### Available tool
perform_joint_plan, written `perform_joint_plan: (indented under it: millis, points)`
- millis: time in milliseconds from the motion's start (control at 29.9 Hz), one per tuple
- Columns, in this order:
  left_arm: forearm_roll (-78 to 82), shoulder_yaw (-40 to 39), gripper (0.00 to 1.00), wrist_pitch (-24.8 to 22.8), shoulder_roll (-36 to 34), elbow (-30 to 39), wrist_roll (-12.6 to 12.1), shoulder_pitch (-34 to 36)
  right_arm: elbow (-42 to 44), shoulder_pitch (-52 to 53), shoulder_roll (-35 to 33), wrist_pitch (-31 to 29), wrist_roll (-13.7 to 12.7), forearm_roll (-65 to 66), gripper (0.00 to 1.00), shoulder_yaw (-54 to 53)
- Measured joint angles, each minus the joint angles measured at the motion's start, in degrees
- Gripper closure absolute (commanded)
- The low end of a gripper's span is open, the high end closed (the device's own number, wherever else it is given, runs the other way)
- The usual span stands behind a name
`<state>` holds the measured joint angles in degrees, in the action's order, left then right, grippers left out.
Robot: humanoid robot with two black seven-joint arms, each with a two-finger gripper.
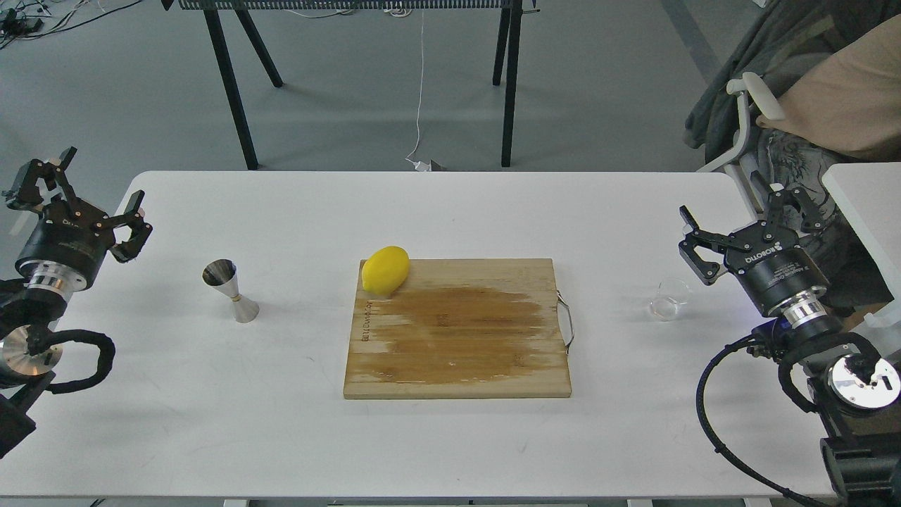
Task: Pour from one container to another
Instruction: 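Raise the left gripper and swing it toward the metal jigger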
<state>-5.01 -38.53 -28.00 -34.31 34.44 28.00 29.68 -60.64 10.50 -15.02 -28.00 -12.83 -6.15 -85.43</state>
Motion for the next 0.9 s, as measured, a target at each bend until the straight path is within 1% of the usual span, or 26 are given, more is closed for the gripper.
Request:
perform_joint_plan:
  millis: [167, 334, 468, 635, 702, 769, 902]
  points:
    - [0.43, -0.02, 0.0, 0.0, -0.27, -0.17, 0.0, 0.13, -0.19, -0.01, 0.0, 0.0, 0.0, 0.0, 0.01, -0.47]
    - [3.9, 0.15, 0.0, 0.0, -4.15, -1.0, 0.0, 0.83, -0.3, -0.18, -0.13, 0.0, 0.0, 0.0, 0.01, -1.03]
    - [13.98, 0.07, 0.0, 0.0, -4.88, -1.03, 0.0, 3.14, -0.31, -0.22, -0.13, 0.0, 0.0, 0.0, 0.01, -1.09]
    - [31.37, -0.01, 0.0, -0.02, -4.93, 0.04, 0.0, 5.93, -0.32, -0.24, -0.13, 0.0, 0.0, -0.01, 0.01, -1.09]
    - [37.85, -0.02, 0.01, -0.02, -4.81, 1.57, 0.0, 6.32, -0.32, -0.25, -0.1, 0.0, 0.0, -0.01, 0.01, -1.07]
    - [43.27, 0.0, 0.01, 0.56, -4.96, 4.71, 0.0, 6.44, -0.32, -0.28, -0.09, 0.0, 0.0, -0.01, 0.01, -1.06]
    - [49.14, 0.27, 0.0, 6.6, -6.89, 12.19, 0.0, 6.43, -0.23, -0.6, -0.09, 0.0, 0.03, -0.01, 0.01, -0.92]
